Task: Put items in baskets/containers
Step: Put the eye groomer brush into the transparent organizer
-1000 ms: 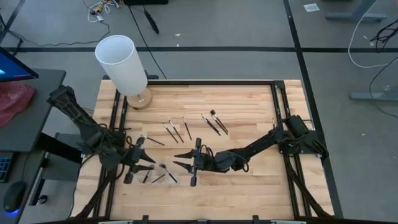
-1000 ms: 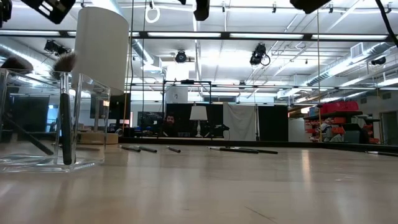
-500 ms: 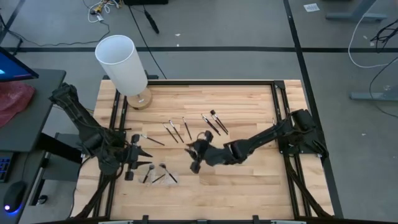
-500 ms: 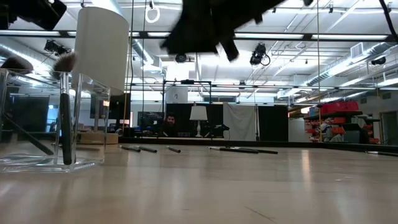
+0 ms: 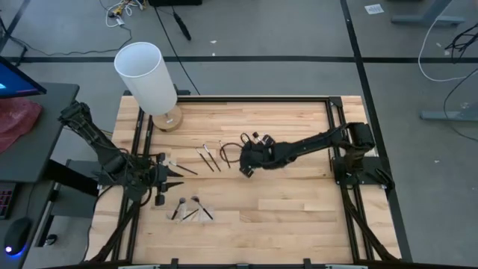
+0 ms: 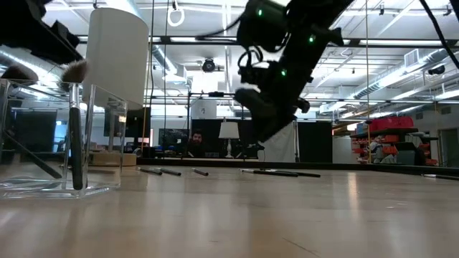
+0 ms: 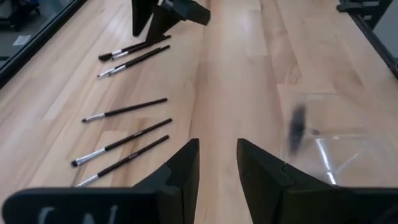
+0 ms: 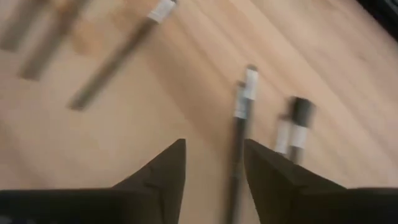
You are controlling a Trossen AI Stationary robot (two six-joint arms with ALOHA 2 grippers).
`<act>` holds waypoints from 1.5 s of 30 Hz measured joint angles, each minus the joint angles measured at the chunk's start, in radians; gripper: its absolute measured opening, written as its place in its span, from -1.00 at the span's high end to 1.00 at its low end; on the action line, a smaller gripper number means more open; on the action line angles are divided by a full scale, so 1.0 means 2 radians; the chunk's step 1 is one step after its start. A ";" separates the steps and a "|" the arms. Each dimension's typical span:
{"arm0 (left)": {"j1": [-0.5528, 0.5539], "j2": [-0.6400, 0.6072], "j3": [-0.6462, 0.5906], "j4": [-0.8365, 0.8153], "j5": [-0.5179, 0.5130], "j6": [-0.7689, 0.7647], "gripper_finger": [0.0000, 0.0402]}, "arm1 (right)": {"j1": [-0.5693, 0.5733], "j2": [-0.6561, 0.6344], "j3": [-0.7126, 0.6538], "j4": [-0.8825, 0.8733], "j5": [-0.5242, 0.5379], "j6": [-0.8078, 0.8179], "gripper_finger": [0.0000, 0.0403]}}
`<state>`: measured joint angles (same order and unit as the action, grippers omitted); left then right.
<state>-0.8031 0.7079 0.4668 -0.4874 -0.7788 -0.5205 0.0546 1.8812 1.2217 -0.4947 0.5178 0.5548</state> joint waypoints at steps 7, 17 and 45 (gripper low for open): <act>0.008 -0.031 -0.045 0.042 -0.001 0.003 0.45 | -0.046 0.000 -0.036 -0.017 0.005 -0.006 0.12; 0.007 -0.030 -0.050 0.049 0.001 0.006 0.45 | -0.073 -0.058 -0.161 0.169 -0.006 0.008 0.21; 0.007 -0.030 -0.050 0.067 -0.015 0.019 0.45 | -0.085 -0.029 -0.315 0.434 0.000 0.002 0.48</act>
<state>-0.7883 0.6472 0.3660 -0.3542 -0.8093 -0.4831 -0.1158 1.8236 0.5910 0.3739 0.5172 0.5598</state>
